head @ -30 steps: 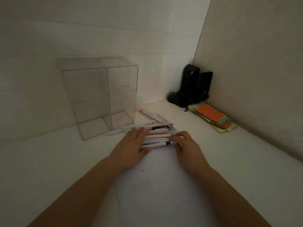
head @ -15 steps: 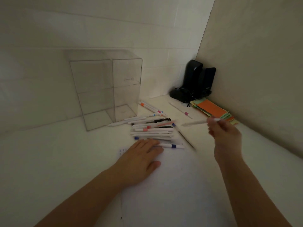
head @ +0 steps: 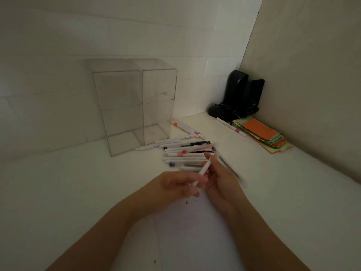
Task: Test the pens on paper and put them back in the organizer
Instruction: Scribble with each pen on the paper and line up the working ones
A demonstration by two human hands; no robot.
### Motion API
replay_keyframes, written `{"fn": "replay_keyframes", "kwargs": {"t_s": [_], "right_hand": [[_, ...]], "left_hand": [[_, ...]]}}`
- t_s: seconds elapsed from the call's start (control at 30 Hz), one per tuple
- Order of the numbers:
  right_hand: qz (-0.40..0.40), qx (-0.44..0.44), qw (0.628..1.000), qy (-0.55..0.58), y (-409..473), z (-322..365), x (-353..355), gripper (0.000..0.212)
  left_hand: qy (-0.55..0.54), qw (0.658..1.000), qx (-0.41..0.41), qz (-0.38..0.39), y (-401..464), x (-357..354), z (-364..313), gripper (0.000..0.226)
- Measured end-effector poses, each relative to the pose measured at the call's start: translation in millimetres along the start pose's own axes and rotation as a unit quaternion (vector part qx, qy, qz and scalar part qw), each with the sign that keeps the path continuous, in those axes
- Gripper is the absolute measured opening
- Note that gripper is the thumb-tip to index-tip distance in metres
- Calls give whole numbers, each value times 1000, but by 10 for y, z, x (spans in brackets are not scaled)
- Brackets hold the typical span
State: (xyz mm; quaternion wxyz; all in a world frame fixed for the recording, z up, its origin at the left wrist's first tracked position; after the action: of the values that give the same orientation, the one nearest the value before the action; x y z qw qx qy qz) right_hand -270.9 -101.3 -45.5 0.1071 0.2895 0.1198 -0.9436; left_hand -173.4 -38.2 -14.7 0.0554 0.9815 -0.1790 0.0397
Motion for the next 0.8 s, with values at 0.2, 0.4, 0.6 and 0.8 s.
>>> {"fn": "replay_keyframes", "kwargs": {"t_s": [0.2,0.4,0.6,0.8], "right_hand": [[14,64,996,-57,11,21,19,59],[105,163,960,-202,-126,145,-226,35],[149,249,889,-353,-228,101,-381,33],[51,259,935,-238,-201,266,-216,11]], "left_hand": [[-68,997,-3,46,-51,108,96,57],[-136,991,-6,10,0,180,184,51],[-127,991,-30,-8,-20,189,136,37],[-143,985,44,-79,42,315,152,55]]}}
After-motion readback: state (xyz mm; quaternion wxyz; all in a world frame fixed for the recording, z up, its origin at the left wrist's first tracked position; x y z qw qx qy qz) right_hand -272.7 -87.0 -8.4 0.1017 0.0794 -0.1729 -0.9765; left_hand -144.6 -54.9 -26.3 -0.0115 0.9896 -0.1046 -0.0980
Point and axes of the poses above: each hand's wrist, its own y-axis towards the middle knuckle, its own x-axis out of the back of the hand, z = x × y, the point moved 8 cm from there along y, towards the middle knuckle, and after that the axes turned 2 degrees about x, right-handed, at the moved point
